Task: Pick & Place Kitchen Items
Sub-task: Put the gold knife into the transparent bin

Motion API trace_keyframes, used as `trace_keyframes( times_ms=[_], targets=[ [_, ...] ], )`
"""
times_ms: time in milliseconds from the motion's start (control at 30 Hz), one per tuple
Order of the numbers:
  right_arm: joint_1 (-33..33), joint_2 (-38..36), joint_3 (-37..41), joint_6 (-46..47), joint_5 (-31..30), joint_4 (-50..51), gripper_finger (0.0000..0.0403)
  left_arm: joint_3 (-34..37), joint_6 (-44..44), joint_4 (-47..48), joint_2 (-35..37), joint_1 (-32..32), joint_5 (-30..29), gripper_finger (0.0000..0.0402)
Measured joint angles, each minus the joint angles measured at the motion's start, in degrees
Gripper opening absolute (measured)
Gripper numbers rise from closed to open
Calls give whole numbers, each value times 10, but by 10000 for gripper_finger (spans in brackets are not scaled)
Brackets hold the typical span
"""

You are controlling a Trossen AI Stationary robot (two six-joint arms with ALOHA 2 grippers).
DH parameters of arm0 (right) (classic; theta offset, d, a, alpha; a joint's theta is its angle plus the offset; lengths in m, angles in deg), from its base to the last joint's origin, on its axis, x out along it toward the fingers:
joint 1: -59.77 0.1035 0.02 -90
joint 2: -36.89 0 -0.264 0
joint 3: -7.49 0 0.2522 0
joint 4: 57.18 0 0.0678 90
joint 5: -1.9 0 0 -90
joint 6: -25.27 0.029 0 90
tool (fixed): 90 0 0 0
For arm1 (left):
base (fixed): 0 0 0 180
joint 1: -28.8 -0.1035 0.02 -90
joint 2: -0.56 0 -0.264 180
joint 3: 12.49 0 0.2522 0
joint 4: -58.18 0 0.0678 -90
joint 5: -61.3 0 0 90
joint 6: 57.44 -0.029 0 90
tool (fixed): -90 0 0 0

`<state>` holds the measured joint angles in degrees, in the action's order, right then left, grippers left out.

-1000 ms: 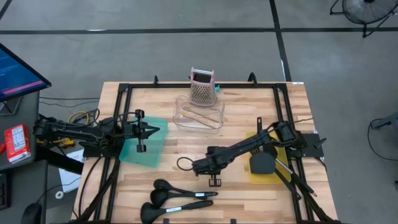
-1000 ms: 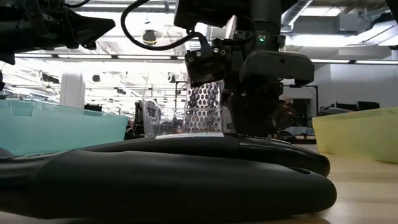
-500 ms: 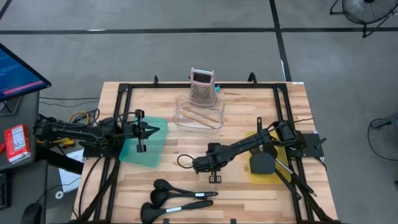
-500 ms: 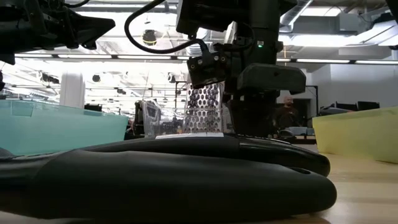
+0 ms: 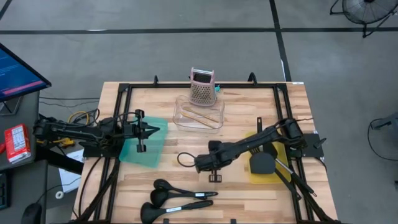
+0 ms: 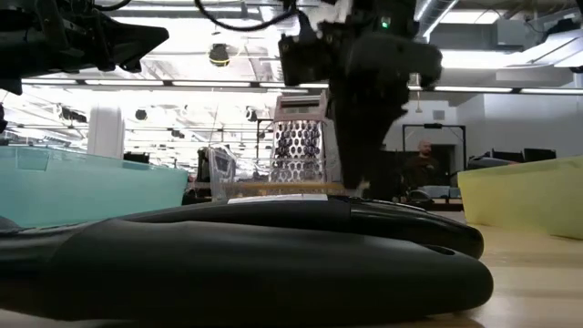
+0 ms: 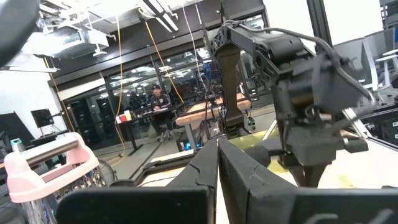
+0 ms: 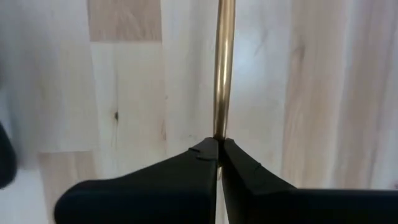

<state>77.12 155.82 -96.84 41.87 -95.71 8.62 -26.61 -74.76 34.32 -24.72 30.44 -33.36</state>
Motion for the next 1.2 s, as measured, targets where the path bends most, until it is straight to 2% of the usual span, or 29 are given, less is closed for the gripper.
trace_keyframes(
  times_ms=[667,800,1067,1200],
  targets=[
    [51,-162,-1,65,-33,42,2,0,0,0,0,0,0,2],
    [54,-194,-1,84,-74,62,2,0,0,0,0,0,0,2],
    [59,-191,-2,148,-89,80,1,0,0,0,0,0,0,2],
    [65,-169,-1,218,-88,100,8,0,0,0,0,0,0,2]
  ],
)
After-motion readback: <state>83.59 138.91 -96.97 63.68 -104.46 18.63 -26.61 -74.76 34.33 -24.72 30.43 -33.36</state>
